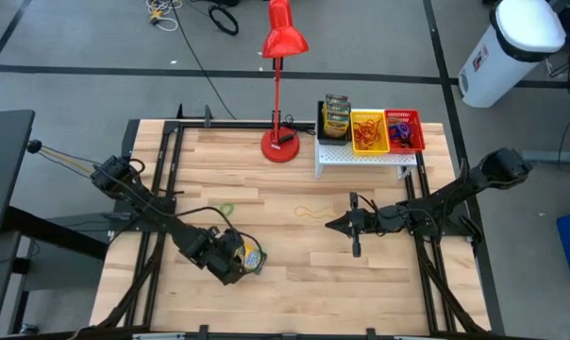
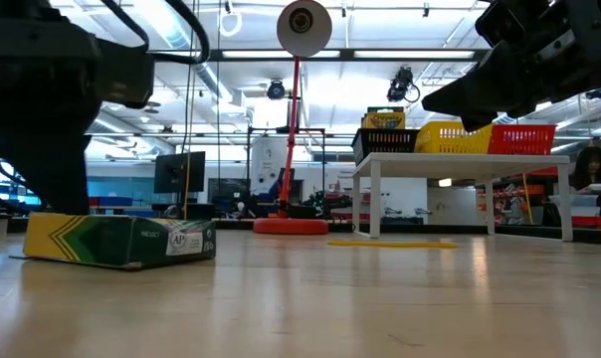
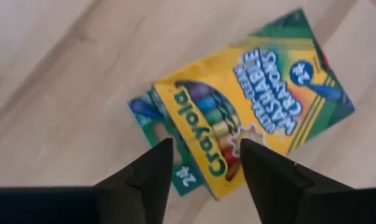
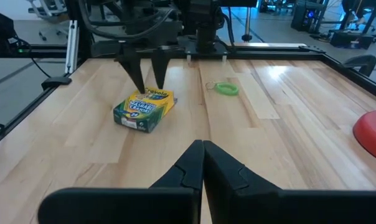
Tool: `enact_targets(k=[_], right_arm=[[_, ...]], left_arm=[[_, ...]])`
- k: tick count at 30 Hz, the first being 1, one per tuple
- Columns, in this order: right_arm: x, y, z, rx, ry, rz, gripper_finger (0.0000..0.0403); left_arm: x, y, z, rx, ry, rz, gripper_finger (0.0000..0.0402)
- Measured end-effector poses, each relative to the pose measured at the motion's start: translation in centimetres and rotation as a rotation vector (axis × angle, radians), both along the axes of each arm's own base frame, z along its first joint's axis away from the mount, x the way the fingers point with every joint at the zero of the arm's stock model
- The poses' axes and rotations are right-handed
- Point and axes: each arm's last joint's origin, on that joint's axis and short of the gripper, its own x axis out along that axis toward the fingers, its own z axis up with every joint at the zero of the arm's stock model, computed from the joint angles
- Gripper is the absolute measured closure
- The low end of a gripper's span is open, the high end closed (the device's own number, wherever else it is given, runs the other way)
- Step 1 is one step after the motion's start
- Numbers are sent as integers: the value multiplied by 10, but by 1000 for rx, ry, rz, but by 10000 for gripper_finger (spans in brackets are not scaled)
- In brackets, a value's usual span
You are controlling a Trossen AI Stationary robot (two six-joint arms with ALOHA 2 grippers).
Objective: Pick & Place Office Desk Supplies
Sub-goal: Put the crayon box into the black bin
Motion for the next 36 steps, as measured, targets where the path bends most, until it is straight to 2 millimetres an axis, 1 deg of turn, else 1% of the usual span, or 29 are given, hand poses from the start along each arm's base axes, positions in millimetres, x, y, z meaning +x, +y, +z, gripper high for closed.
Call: enact_targets(k=[5, 10, 18, 21, 26, 30, 34, 36], right_arm=[[0, 0, 0, 3, -1, -1, 384], [0, 0, 0, 2, 0, 0, 384], [0, 0, 0, 2, 0, 0, 384], [0, 0, 0, 2, 0, -1, 384], [0, 0, 0, 0, 1, 10, 384], [0, 0, 0, -1, -2, 10, 384], [0, 0, 1, -1, -5, 10, 384], [0, 0, 1, 1, -8, 9, 384]], left_arm=[[-2, 0, -5, -28, -7, -10, 249], [-2, 0, -6, -6, -6, -63, 294], [0, 1, -4, 24, 19, -174, 387], [2, 2, 3, 43, 6, -212, 394], [5, 8, 23, 117, -20, -244, 396], [7, 10, 38, 238, -24, -288, 396], [11, 12, 45, 344, -36, -335, 397], [13, 14, 46, 393, -51, -332, 396]])
